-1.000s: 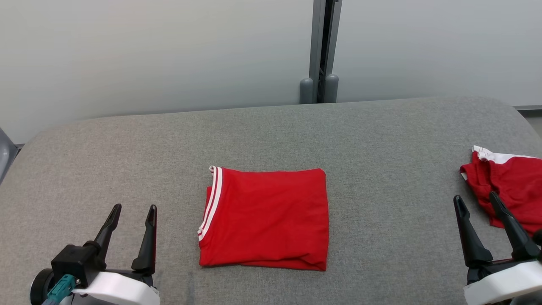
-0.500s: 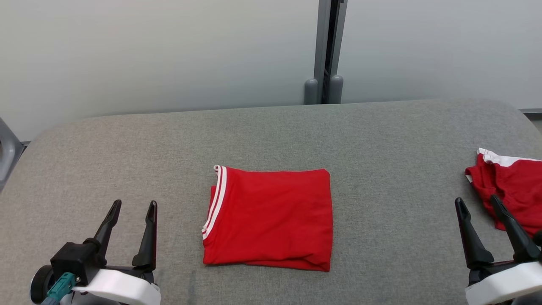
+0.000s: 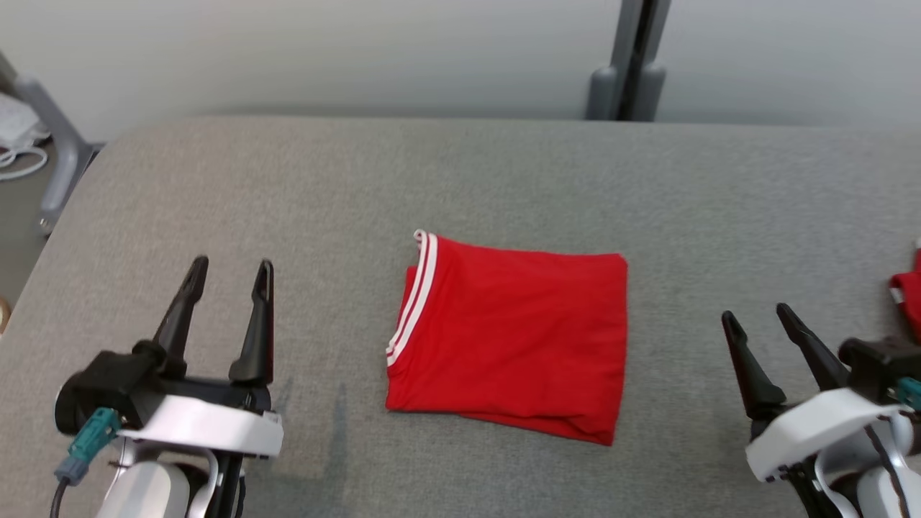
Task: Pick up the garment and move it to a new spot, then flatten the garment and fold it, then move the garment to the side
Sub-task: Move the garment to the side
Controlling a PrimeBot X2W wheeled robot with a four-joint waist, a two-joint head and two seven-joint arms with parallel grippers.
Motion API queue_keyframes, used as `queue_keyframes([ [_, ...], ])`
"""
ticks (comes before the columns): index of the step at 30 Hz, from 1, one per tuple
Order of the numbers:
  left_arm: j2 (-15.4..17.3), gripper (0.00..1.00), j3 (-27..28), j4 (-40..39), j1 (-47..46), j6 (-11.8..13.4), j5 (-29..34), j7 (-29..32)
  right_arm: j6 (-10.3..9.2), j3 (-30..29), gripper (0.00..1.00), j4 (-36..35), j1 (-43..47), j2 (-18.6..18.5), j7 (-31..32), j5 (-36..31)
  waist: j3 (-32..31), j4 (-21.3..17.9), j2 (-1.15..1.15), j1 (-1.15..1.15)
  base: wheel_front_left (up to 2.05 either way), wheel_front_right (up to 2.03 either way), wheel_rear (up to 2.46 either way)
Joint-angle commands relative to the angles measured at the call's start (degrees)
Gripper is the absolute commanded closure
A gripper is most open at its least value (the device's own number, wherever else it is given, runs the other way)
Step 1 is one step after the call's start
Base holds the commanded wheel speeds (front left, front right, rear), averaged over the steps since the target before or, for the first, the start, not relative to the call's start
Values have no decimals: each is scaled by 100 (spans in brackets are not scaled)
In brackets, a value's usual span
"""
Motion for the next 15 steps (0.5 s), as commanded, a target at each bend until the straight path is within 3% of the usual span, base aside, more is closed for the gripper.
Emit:
queue_keyframes([
  [1,-7,0,22,31,-194,-37,-29,-67,0,59,0,121,-180,-42,4,42,389,302,0,0,0,0,0],
  [15,-223,0,21,559,-1057,-344,25,-441,0,1165,0,1940,-1355,79,127,498,1099,712,0,0,0,0,0],
])
